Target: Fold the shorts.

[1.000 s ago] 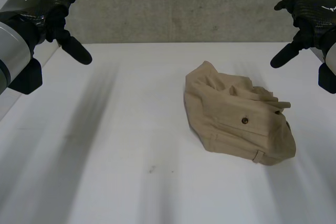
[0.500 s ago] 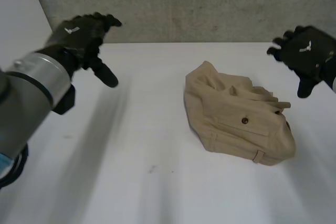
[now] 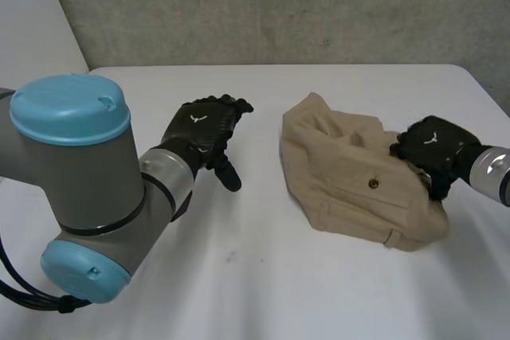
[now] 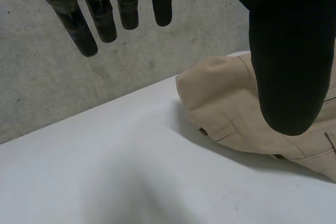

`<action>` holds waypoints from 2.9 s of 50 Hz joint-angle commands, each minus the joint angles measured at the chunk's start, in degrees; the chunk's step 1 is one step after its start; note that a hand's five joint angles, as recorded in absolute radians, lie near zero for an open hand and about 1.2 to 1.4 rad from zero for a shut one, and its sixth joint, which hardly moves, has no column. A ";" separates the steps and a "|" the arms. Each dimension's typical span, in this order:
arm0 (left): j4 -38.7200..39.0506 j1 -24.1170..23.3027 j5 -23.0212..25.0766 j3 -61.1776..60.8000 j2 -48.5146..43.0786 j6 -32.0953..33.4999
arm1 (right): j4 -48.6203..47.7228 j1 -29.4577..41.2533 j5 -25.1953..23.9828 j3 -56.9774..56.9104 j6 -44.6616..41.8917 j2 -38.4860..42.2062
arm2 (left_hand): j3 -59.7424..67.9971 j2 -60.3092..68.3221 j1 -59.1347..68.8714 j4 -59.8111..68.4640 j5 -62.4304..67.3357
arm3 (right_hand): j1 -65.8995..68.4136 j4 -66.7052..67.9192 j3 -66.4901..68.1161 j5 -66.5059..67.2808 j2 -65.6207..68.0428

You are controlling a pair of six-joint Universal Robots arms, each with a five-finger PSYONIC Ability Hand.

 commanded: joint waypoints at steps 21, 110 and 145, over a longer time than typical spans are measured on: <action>-0.11 13.48 0.35 1.26 15.78 0.00 | -21.21 35.62 -5.06 -2.97 9.99 -1.66 | -1.92 -1.22 -1.62 -1.52 -1.49 | 50.12 47.58 47.48 49.12 46.25; 0.15 8.03 -13.54 11.11 -4.35 20.92 | -19.73 23.15 22.09 -3.31 36.09 2.12 | 61.33 62.03 61.63 61.73 61.76 | 50.12 47.58 47.48 49.12 46.25; 5.33 25.87 12.82 -13.85 5.15 21.71 | -11.19 41.43 21.30 12.41 62.00 -5.34 | 0.26 0.97 0.56 0.66 0.69 | -7.18 -9.72 -9.82 -8.18 -11.05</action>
